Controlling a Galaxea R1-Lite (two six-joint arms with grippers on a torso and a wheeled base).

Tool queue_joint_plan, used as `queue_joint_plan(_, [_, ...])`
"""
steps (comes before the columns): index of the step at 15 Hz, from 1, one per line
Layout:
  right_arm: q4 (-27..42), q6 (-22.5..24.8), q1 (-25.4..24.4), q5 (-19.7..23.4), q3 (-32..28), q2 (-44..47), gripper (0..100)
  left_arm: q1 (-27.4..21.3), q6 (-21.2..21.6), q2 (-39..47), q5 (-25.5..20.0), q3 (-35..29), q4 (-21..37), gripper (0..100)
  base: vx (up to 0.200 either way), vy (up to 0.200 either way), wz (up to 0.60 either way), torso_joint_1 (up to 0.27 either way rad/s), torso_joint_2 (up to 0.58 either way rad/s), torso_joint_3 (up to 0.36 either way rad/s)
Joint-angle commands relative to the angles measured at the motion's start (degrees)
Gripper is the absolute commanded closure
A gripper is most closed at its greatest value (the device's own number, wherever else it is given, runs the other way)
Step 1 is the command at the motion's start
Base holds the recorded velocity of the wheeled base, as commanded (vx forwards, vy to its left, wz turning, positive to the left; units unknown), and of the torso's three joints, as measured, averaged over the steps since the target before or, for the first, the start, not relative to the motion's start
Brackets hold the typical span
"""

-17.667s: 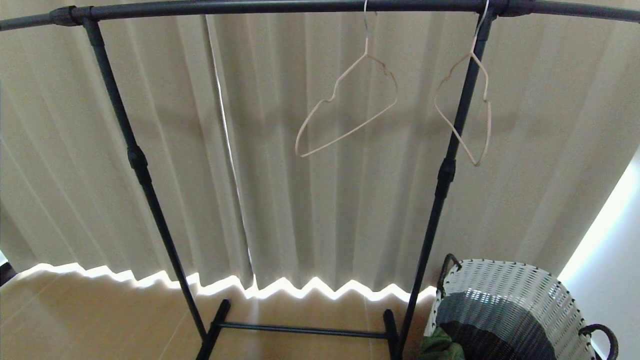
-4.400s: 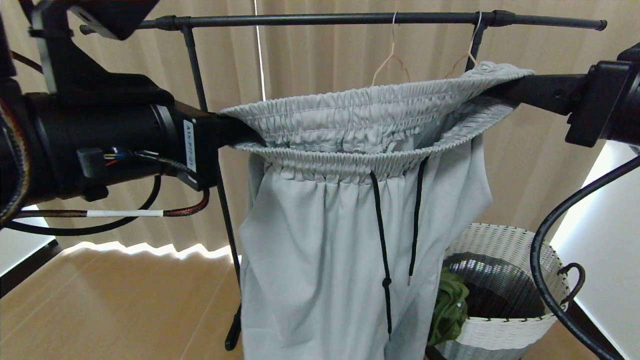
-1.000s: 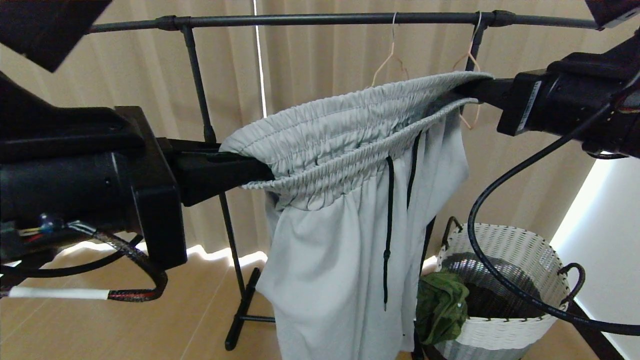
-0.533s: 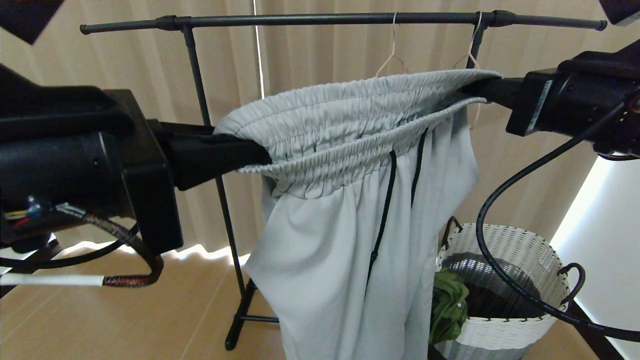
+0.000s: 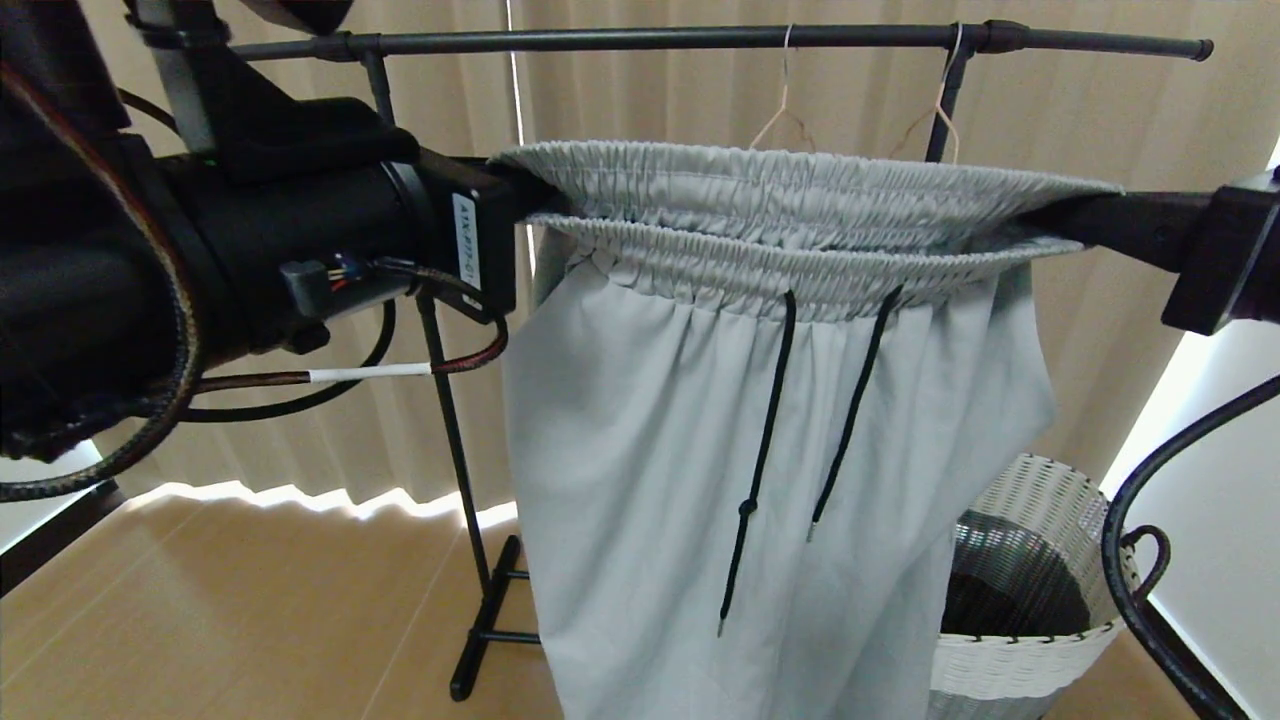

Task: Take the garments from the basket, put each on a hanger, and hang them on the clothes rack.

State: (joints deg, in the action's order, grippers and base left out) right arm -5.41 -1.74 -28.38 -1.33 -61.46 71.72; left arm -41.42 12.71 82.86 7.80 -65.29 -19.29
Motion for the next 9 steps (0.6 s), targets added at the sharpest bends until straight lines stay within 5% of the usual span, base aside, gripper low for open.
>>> queue_joint_plan(1, [-0.4,0.0,0.0,0.1,1.9,-1.6,100,0.0,-0.1,1.3,0.1,0.2,0.0,100,0.000,0.000,0.00,0.000,0.00,0.000])
queue_joint_plan(9, [-0.4,0.0,0.0,0.4,0.3,-1.6,100,2.0,1.7,1.1,0.1,1.1,-0.1,100,0.000,0.000,0.00,0.000,0.00,0.000])
